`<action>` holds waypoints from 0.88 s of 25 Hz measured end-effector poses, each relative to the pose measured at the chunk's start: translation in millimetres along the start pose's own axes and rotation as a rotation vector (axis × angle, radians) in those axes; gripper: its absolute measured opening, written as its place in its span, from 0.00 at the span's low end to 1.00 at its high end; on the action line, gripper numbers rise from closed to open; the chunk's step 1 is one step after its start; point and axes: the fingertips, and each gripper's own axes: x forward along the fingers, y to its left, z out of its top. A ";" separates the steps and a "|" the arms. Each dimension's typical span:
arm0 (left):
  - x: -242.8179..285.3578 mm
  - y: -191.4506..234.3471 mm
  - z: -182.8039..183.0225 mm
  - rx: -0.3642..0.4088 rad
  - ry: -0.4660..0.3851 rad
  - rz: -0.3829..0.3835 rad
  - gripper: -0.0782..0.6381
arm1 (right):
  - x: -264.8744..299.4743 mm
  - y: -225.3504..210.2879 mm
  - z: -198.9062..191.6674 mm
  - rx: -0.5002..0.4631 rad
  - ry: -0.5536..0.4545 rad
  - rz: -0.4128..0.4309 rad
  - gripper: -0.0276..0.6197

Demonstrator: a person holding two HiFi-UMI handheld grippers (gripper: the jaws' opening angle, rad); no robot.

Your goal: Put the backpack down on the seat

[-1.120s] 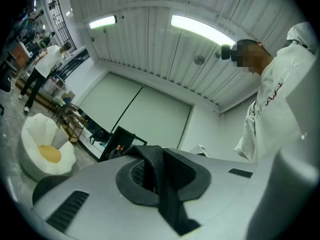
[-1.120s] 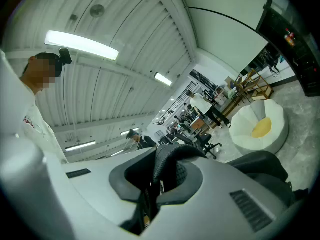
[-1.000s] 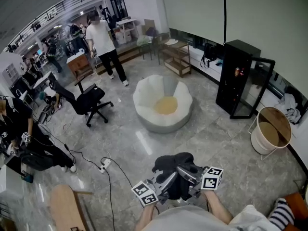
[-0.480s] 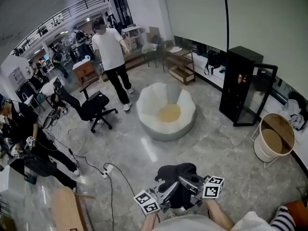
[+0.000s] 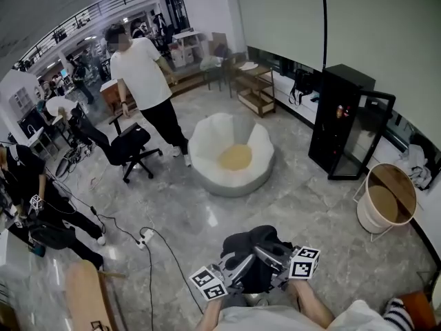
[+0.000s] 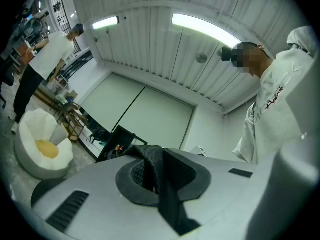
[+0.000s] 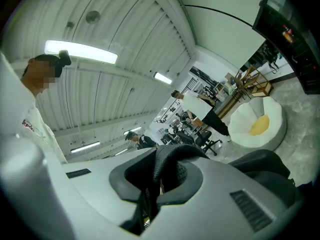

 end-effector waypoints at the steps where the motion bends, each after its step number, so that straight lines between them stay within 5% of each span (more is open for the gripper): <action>1: 2.2 1.7 -0.3 -0.003 -0.001 -0.003 0.18 | -0.5 -2.6 1.2 0.000 0.001 -0.003 0.10; 12: 29.8 54.2 9.7 -0.008 0.004 -0.018 0.18 | 21.9 -53.0 26.1 0.023 -0.006 -0.023 0.10; 22: 53.5 145.4 50.8 -0.011 -0.002 -0.034 0.18 | 88.4 -118.3 68.5 0.019 -0.003 -0.026 0.10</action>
